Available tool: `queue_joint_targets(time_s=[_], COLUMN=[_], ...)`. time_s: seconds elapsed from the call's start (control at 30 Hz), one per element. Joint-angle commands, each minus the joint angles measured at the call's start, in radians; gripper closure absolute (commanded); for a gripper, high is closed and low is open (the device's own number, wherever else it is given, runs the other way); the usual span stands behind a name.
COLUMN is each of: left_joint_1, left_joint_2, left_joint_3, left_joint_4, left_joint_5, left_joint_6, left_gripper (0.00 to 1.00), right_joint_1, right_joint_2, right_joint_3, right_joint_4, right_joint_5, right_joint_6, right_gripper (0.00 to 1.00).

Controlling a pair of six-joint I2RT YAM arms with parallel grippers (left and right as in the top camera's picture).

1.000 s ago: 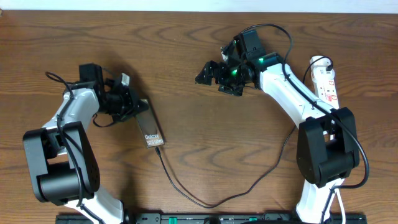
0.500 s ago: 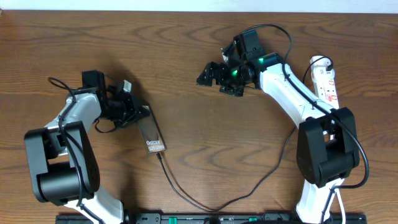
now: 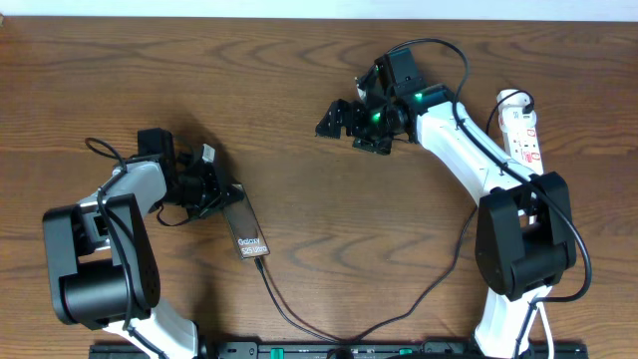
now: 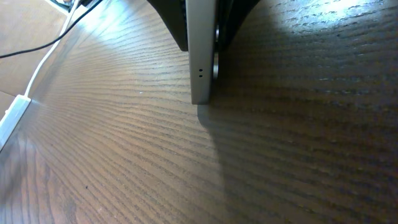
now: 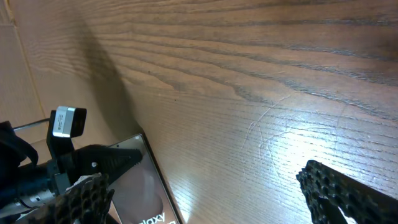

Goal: Plug charger to phone and switch on socket
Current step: 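Lower the phone with the left gripper toward the table, then lay the phone flat on the table and open the left gripper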

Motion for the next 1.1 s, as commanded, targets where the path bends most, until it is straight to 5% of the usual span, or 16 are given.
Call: queue_joint_targets(time_s=[0.0,1.07], left_joint_1=[-0.004,-0.004], left_joint_2=[-0.001,-0.001], left_joint_3=[-0.004,-0.014], left_joint_4=[-0.002,-0.002], left_joint_5=[0.013,0.013], left_joint_6=[0.010,0.010], left_gripper=[0.92,0.68], right_joint_1=[-0.005,-0.005], right_joint_2=[-0.036,-0.036], right_joint_3=[0.006,0.006], right_joint_4=[-0.002,-0.005], right_joint_5=[0.005,0.012], right_joint_6=[-0.013,-0.013], right_gripper=[0.04,0.04])
